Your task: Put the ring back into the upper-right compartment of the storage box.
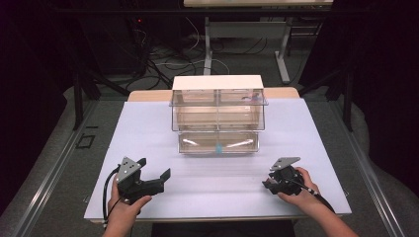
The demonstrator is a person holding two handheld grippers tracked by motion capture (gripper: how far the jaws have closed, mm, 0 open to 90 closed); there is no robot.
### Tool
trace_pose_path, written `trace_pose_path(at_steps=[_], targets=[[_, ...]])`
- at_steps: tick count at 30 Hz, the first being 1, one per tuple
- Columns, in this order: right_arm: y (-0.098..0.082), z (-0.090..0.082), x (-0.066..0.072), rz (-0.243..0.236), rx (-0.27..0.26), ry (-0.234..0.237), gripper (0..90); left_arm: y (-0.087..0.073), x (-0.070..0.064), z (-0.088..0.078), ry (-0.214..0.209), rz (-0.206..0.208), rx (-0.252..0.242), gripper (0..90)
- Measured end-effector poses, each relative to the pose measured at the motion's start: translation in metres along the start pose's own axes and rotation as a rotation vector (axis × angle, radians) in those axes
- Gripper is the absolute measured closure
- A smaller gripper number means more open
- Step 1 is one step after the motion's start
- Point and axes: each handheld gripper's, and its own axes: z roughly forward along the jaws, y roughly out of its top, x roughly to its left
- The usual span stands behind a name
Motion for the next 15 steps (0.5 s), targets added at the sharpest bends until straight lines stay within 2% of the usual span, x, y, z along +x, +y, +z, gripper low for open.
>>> trace_pose_path(at_steps=[1,2,4,9,10,11,12,14,15], targets=[[0.0008,-0.001,-0.002,-0.034,0.017,0.001,58.5,-0.0001,0.0,0.0001,0.0,-0.001,0.0,4.1],[-0.0002,0.001,-0.0018,-0.025,-0.016,0.009,58.8,0.0,0.0005,0.0001,0.002,0.006,0.001,4.1],[0.0,0.0018,-0.0022,-0.032,-0.023,0.012,59.6,-0.0002,0.0004,0.0003,0.001,0.004,-0.001,4.1],[0.0012,0.0002,-0.0026,-0.049,0.005,0.015,63.2,-0.0004,-0.0003,0.0011,0.0,-0.007,-0.001,4.2],[0.0013,0.0001,-0.0027,-0.048,0.006,0.018,63.9,-0.0004,-0.0003,0.0011,0.0,-0.007,-0.001,4.2],[0.0003,0.0026,-0.0025,-0.037,-0.029,0.025,64.7,-0.0004,-0.0003,0.0013,0.0,-0.009,-0.001,4.3],[0.0003,0.0023,-0.0032,-0.038,-0.024,0.018,65.5,-0.0004,-0.0002,0.0014,-0.001,-0.009,0.0,4.2],[0.0012,0.0005,-0.0039,-0.032,0.004,0.033,66.9,-0.0003,-0.0001,0.0014,-0.001,-0.009,-0.001,4.3],[0.0003,0.0026,-0.0038,-0.022,-0.027,0.039,67.1,-0.0003,-0.0001,0.0014,-0.001,-0.009,-0.001,4.3]])
